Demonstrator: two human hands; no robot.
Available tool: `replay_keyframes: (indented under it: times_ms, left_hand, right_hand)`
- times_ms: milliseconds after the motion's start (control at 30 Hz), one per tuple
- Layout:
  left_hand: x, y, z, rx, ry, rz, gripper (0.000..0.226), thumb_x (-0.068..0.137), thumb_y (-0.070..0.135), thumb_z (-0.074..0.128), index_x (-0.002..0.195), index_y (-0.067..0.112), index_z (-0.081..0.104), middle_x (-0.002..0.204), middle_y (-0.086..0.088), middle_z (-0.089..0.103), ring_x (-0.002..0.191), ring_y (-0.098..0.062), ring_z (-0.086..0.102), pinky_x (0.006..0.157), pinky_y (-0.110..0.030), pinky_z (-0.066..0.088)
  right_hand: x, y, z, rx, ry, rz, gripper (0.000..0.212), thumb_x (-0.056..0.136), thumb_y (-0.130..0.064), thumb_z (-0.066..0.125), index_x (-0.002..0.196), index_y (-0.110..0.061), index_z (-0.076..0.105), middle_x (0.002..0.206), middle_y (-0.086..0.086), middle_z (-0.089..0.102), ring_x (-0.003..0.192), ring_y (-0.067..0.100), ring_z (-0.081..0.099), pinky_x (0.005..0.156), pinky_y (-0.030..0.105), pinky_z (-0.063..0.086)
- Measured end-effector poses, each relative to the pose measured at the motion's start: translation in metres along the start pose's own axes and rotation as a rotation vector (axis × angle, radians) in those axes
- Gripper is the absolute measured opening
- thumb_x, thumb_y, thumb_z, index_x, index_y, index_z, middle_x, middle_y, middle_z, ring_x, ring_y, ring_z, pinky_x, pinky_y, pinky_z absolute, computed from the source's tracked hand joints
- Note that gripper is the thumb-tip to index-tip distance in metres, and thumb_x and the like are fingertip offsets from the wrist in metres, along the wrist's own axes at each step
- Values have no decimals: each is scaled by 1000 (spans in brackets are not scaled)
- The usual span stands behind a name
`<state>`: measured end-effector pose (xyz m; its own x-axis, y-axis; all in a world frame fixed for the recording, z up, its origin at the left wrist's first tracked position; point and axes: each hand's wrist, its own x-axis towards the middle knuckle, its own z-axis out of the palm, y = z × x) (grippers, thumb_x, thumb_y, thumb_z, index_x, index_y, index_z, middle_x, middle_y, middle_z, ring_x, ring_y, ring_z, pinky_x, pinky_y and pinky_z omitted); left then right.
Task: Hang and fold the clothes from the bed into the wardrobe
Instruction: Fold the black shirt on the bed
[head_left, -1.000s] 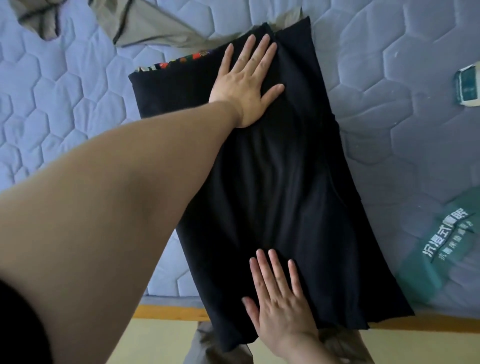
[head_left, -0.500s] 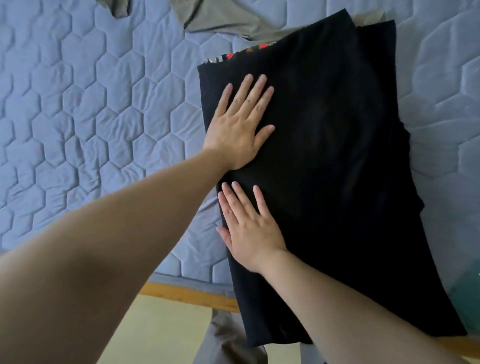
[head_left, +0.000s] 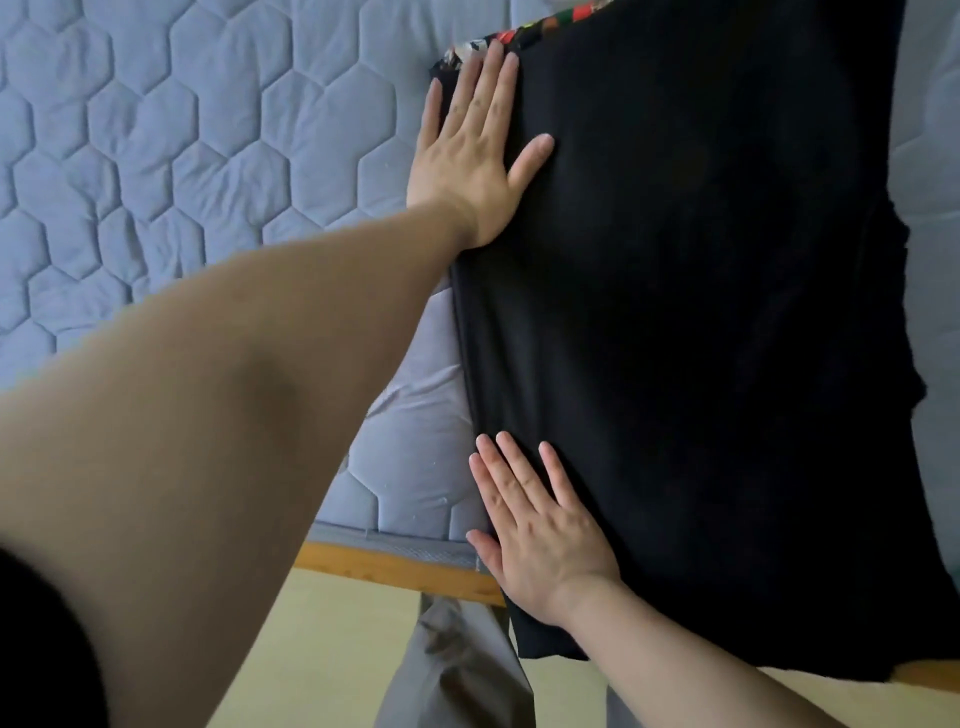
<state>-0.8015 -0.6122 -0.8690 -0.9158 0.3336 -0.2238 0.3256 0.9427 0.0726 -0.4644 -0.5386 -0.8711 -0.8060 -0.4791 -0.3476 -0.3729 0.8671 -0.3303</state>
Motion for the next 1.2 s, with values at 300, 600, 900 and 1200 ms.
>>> replay_keyframes:
  times_ms: [300, 600, 900, 1200]
  left_hand:
    - [5, 7, -21, 13, -23, -67, 76, 101, 63, 3, 163, 20, -2, 171, 1, -4, 157, -19, -8, 126, -48, -3]
    - [-99, 72, -8, -71, -143, -150, 77, 103, 63, 8, 161, 16, -9, 170, -3, -13, 156, -20, -14, 127, -45, -5]
    - [-137, 164, -10, 109, -252, 100, 75, 104, 59, 13, 162, 14, -7, 169, -6, -14, 155, -26, -15, 127, -49, 2]
    - [-135, 227, -5, 60, -291, 118, 70, 106, 46, 29, 162, 14, 2, 170, -4, -7, 157, -24, -7, 127, -48, 6]
  right_hand:
    - [-56, -29, 20, -33, -70, -86, 73, 104, -53, 22, 161, -7, 16, 170, 12, 1, 157, 30, 1, 124, 51, 5]
    - [-56, 36, -52, 204, 88, 224, 68, 107, -48, 25, 161, -8, 14, 169, 14, 9, 156, 27, 10, 124, 50, 21]
    - [-106, 168, -84, 240, 256, 769, 63, 102, -38, 49, 156, -10, 33, 164, 17, 25, 150, 32, 28, 118, 53, 32]
    - [-155, 210, -81, 671, 134, 989, 70, 93, -63, 53, 140, -12, 46, 131, 12, 58, 121, 35, 56, 95, 49, 52]
